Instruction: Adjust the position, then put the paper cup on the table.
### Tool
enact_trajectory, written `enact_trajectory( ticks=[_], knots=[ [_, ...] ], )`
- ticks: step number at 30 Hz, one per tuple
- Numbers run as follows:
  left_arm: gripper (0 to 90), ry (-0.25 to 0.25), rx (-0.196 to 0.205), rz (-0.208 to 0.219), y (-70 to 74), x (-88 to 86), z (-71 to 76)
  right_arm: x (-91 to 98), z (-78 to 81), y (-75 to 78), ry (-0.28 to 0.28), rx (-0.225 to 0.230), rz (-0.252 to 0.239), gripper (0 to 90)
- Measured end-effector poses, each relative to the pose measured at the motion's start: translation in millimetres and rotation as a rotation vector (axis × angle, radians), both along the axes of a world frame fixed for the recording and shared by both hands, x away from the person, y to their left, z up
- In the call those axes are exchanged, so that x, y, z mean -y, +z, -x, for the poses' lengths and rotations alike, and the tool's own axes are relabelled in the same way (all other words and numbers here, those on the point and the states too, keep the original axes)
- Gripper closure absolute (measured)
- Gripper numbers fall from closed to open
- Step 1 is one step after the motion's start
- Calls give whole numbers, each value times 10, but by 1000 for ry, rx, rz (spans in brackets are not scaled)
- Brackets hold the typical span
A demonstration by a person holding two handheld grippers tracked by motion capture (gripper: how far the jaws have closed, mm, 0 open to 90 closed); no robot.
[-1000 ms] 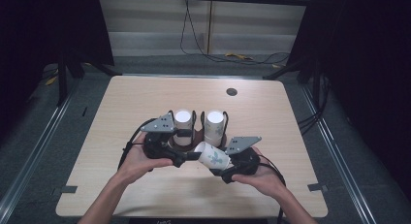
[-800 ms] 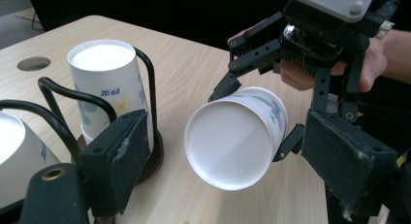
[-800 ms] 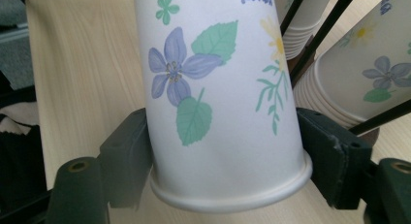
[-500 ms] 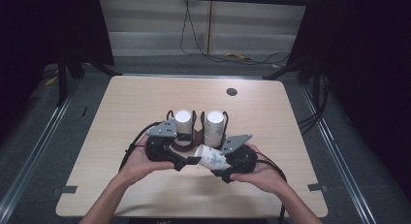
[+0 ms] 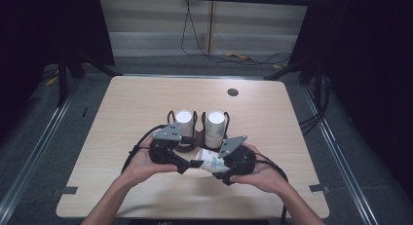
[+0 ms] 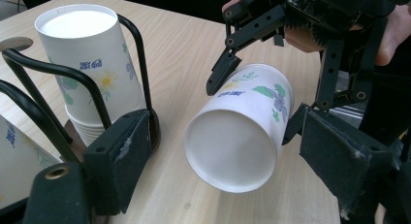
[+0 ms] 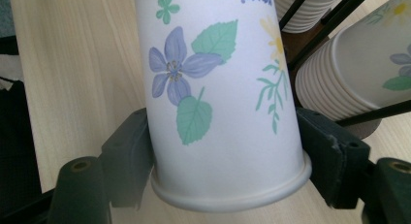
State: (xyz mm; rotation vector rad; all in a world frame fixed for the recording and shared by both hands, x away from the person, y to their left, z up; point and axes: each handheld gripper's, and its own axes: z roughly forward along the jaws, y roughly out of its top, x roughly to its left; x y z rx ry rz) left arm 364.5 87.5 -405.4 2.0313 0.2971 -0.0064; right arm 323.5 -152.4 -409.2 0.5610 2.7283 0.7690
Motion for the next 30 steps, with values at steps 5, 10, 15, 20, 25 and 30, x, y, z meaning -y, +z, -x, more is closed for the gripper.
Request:
enact_trajectory(
  ticks=[5, 10, 15, 20, 25, 30],
  knots=[
    [185, -20, -6, -20, -25, 22, 4, -22, -1, -5, 17, -5, 11, 266],
    [186, -27, 0, -30, -34, 42, 9, -46, -6, 12, 32, -1, 30, 267],
    [204, -21, 8, -25, -32, 42, 9, -78, -7, 31, 48, -3, 36, 266],
    [214, -39, 3, -37, -48, 68, 23, -128, -21, 45, 66, 6, 45, 267],
    [221, -61, 8, -70, -80, 102, 34, -176, -14, 67, 91, 4, 77, 267],
    [231, -91, 10, -91, -95, 123, 49, -210, -11, 69, 109, -3, 97, 267]
  ],
)
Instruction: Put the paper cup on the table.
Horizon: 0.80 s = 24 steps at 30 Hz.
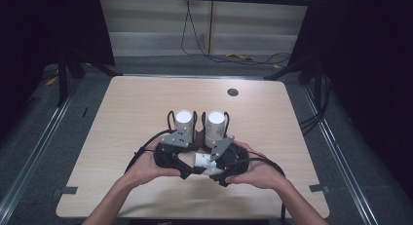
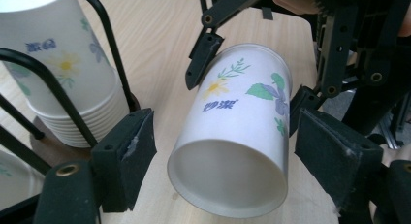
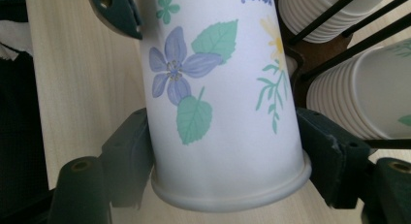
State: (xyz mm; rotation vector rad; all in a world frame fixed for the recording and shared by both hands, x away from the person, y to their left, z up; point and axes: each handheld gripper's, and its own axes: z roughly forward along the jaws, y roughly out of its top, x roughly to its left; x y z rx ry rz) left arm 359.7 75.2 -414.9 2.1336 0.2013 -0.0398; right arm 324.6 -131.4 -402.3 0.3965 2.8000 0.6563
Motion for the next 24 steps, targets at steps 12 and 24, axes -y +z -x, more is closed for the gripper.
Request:
enact_trajectory(
  ticks=[12, 24],
  knots=[
    [280, -53, 16, -50, -84, 81, 42, -68, 3, 15, 36, -3, 43, 266],
    [302, -72, 49, -100, -93, 95, 58, -122, 9, 22, 56, -7, 73, 265]
  ],
)
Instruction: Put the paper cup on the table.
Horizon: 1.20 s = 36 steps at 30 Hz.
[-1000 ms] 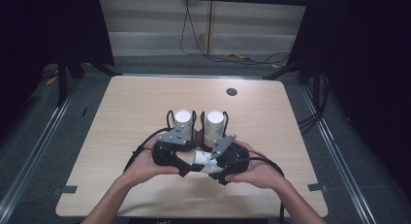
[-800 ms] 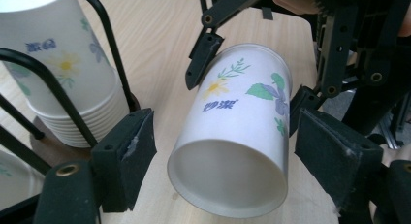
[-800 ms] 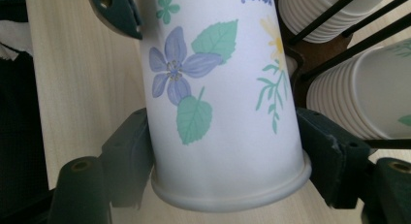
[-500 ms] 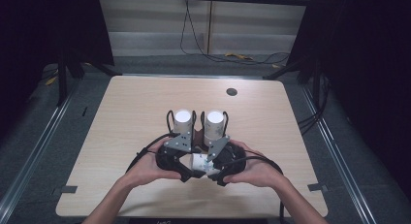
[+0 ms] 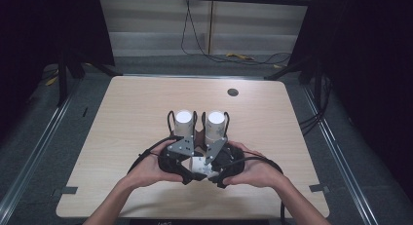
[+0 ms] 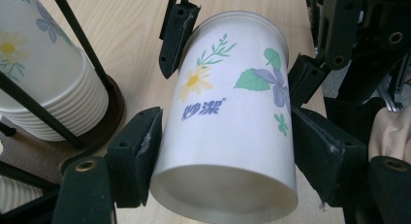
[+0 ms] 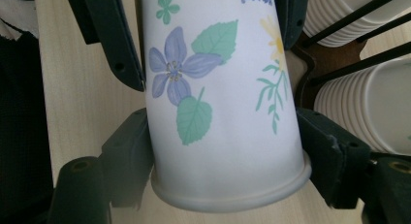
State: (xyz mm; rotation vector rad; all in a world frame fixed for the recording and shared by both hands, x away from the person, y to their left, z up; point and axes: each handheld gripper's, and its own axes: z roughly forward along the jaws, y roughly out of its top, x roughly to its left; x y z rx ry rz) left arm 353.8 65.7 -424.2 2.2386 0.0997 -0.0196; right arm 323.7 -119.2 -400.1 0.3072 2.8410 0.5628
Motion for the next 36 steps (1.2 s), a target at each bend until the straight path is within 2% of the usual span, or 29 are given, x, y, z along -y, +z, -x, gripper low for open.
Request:
enact_trajectory(
  ticks=[6, 8, 13, 20, 27, 29, 31, 34, 36],
  knots=[
    [326, -1, 0, -3, 3, 2, 21, -22, 5, -6, 9, 4, 13, 265],
    [332, -3, 15, -5, -3, 10, 23, -20, 13, -21, 7, 4, 19, 259],
    [340, -5, 14, 10, -23, 26, 21, 14, 2, -50, -4, 8, 12, 235],
    [345, 3, -3, 34, -31, 13, 7, 57, -1, -57, -17, 11, -34, 193],
    [345, -16, -11, 49, -41, 17, 21, 115, 16, -60, -19, 11, -77, 163],
    [345, -17, -11, 49, -29, 12, 18, 168, 23, -68, -35, 9, -101, 157],
    [345, -16, -13, 51, -25, 7, 18, 185, 31, -76, -46, 9, -104, 157],
    [345, -12, -11, 67, -7, -13, 8, 242, 52, -116, -54, 9, -128, 156],
    [345, -7, -30, 90, 18, -40, 5, 273, 52, -112, -58, 2, -153, 155]
  ],
)
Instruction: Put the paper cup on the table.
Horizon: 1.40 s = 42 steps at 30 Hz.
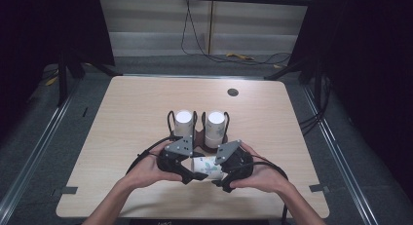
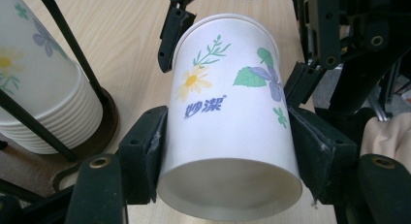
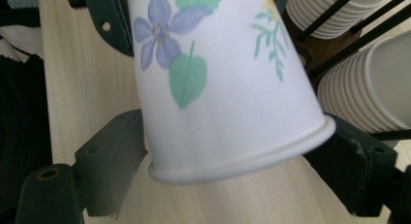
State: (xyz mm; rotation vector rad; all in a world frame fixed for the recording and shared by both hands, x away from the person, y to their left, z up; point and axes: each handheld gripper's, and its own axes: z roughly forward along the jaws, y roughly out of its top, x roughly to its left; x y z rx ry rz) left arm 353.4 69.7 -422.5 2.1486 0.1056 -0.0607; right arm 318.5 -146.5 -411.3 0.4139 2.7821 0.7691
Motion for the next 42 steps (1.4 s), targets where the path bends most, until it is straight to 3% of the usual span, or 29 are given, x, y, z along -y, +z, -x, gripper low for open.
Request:
enact_trajectory(
  ticks=[7, 10, 12, 16, 22, 24, 28, 29, 32, 36, 37, 42],
  knots=[
    [344, 8, -18, 60, 83, -77, -25, 115, 7, 30, -50, 4, -114, 148],
    [344, 11, -12, 57, 91, -91, -23, 132, 28, 20, -68, 11, -136, 148],
    [344, 15, -11, 62, 89, -112, -21, 192, 43, 4, -100, 12, -200, 146],
    [344, 12, -3, 76, 94, -130, -22, 254, 51, -18, -126, 8, -254, 145],
    [344, 9, -10, 114, 101, -153, -24, 301, 110, -27, -128, 17, -315, 155],
    [345, 7, -16, 133, 118, -188, -32, 323, 125, -38, -130, 18, -362, 150],
    [345, 15, -17, 160, 111, -236, -57, 349, 133, -40, -133, 19, -407, 149],
    [344, 18, -22, 163, 104, -246, -60, 369, 122, -38, -136, 12, -459, 152],
    [344, 14, -39, 180, 78, -279, -87, 379, 111, -20, -136, 12, -518, 152],
    [343, 25, -50, 198, 51, -298, -105, 381, 126, -12, -138, 25, -542, 166],
    [343, 22, -50, 198, 46, -304, -112, 383, 136, -24, -137, 27, -564, 209],
    [343, 33, -56, 215, 32, -325, -115, 364, 154, -57, -132, 42, -560, 200]
  ],
)
